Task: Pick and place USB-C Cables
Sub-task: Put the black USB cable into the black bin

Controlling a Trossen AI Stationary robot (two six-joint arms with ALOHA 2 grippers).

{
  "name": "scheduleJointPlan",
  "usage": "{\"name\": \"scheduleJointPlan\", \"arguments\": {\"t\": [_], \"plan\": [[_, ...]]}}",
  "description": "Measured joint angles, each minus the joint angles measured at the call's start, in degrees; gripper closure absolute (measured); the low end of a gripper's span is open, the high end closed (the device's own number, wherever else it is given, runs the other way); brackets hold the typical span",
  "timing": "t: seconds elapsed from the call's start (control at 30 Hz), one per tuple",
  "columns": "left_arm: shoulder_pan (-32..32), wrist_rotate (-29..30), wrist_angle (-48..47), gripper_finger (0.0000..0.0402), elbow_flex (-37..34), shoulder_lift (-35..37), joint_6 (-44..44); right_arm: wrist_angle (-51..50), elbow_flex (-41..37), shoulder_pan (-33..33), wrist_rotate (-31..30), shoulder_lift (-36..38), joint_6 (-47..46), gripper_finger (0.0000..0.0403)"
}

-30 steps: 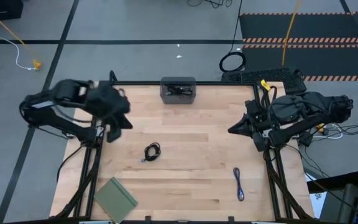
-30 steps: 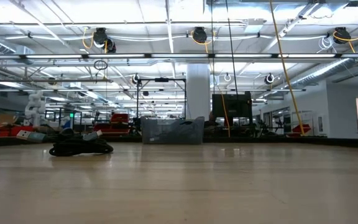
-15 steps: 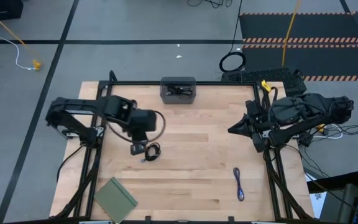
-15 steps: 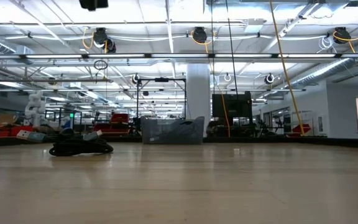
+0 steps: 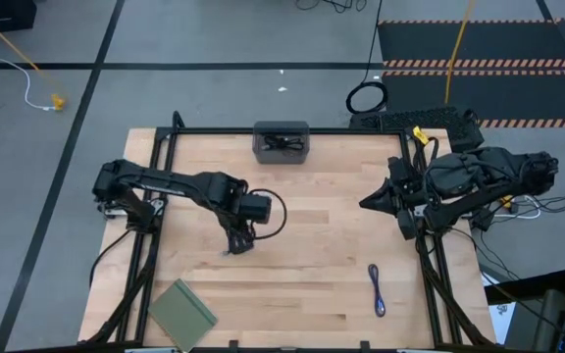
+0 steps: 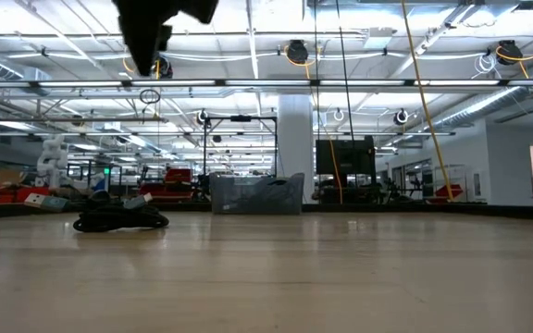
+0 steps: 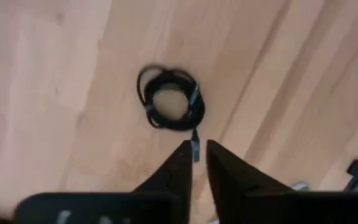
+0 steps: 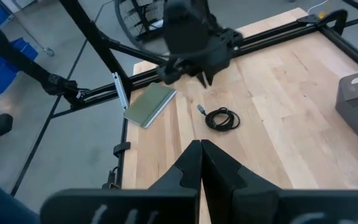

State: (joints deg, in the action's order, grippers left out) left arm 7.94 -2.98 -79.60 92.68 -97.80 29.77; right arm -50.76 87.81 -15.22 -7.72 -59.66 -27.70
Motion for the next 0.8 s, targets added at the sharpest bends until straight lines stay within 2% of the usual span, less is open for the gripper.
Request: {"name": "scheduleJointPlan", "arguments": {"t": [0.2,0.4,0.63,0.8], "plan": [[-0.3,-0.13,0.31,0.0261,-6.86,0.02,12.07,0.0,0.0,0.0,-0.13,0.0,0.31,0.0403],[0.13,-1.5,8.3,0.0198,-12.67,0.04,14.49,0.11,-0.63,0.0,-0.07,0.02,0.32,0.0403],[-0.13,-2.81,15.07,0.0172,-18.86,0.09,16.67,0.24,-0.66,0.0,-0.03,0.0,0.0,0.0403],[1.07,-1.43,25.33,0.0172,-23.75,0.09,14.78,0.28,-0.66,0.0,-0.03,0.0,0.98,0.0403]]}}
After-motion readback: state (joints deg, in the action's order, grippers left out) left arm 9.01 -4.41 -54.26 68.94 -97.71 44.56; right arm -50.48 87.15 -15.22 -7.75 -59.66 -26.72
